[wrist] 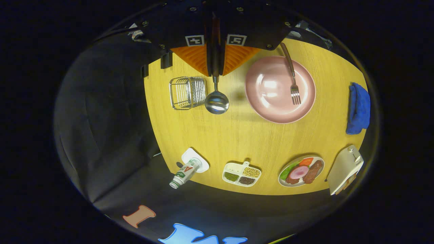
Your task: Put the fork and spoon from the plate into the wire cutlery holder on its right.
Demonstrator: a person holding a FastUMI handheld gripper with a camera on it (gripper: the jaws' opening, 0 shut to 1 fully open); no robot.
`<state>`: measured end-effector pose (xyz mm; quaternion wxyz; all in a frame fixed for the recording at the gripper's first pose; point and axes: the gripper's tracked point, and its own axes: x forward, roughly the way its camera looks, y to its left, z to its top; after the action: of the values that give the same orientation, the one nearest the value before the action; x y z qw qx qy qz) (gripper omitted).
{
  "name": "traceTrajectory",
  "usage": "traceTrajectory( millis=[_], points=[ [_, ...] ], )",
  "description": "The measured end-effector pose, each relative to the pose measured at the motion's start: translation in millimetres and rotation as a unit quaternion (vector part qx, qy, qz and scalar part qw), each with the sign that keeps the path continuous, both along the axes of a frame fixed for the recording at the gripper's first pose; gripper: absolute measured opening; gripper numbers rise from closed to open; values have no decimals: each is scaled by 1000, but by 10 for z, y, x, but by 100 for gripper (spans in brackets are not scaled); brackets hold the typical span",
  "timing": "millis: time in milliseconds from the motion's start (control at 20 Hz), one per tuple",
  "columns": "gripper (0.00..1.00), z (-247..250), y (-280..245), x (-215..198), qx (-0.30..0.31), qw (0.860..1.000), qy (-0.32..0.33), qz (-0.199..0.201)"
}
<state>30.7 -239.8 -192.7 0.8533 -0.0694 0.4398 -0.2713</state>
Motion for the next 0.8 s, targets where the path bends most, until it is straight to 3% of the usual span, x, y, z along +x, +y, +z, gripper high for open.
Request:
traceTrajectory(
  millis=[450, 800],
  points=[
    [10, -221, -757, -273, 39, 997, 14, -71],
    [10, -379, -975, -175, 66, 995, 26, -63]
  ],
)
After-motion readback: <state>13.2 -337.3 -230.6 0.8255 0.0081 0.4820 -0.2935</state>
